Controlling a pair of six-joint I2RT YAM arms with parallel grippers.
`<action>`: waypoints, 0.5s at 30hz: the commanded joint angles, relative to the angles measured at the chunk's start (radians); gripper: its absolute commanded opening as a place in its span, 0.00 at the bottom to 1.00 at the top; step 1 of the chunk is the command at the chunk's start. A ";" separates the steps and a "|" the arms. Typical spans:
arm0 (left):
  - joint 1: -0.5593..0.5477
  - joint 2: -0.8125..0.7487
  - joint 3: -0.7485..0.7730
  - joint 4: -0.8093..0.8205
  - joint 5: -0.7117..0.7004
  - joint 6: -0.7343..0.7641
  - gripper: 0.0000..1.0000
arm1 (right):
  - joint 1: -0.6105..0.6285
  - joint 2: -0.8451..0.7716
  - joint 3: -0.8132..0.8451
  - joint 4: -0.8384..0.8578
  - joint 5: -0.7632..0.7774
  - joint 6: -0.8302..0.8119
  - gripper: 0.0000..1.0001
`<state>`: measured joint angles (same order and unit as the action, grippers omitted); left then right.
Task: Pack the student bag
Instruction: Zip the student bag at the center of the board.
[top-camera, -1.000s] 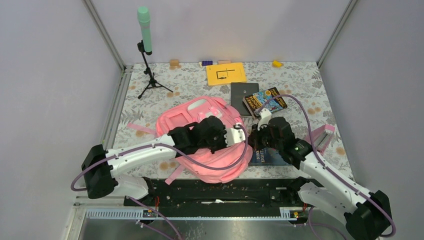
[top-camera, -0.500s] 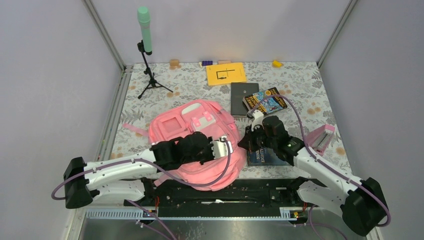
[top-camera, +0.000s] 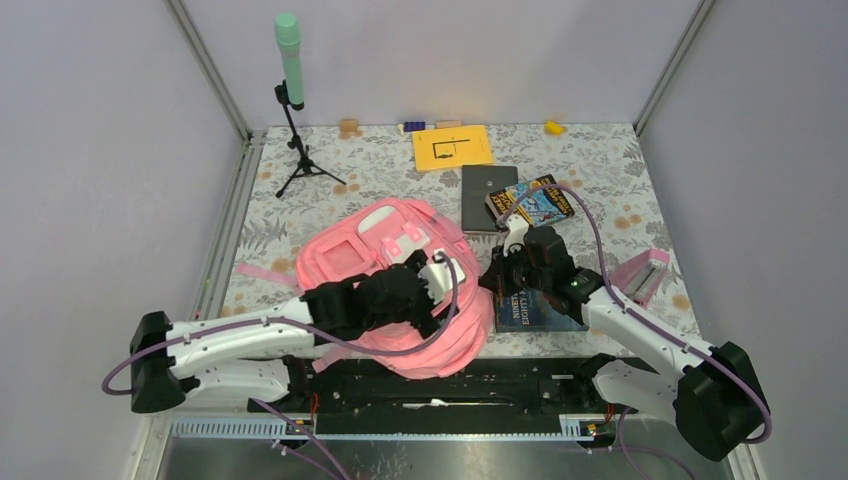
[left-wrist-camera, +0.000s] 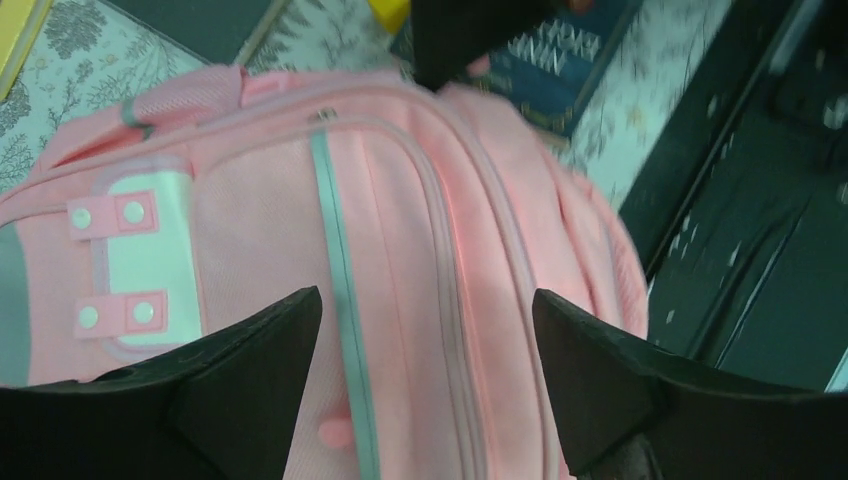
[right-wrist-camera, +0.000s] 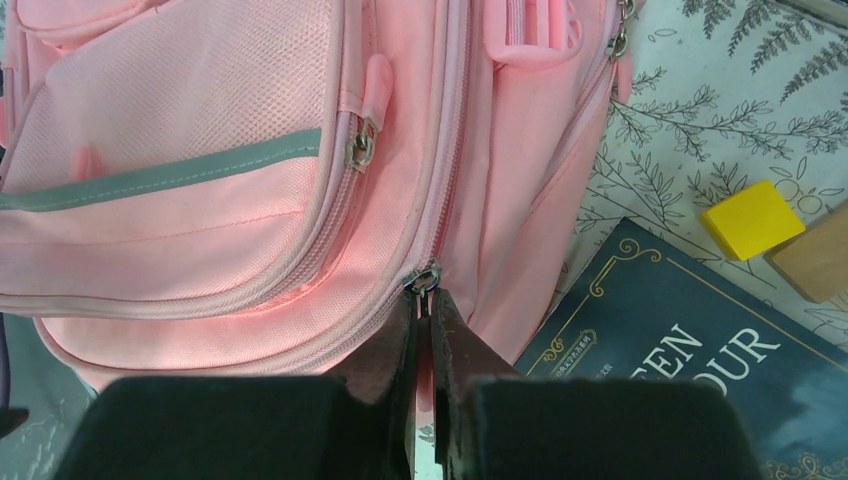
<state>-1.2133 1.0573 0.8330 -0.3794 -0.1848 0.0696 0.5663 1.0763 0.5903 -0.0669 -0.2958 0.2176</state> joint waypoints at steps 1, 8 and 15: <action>-0.002 0.115 0.107 0.202 -0.139 -0.240 0.83 | -0.006 -0.044 -0.027 0.089 0.025 0.034 0.00; -0.002 0.342 0.268 0.168 -0.363 -0.349 0.87 | -0.005 -0.074 -0.046 0.099 0.027 0.041 0.00; -0.009 0.435 0.279 0.112 -0.475 -0.453 0.88 | -0.005 -0.080 -0.060 0.115 0.035 0.051 0.00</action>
<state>-1.2137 1.4750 1.0786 -0.2489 -0.5312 -0.2897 0.5663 1.0183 0.5259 -0.0082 -0.2882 0.2550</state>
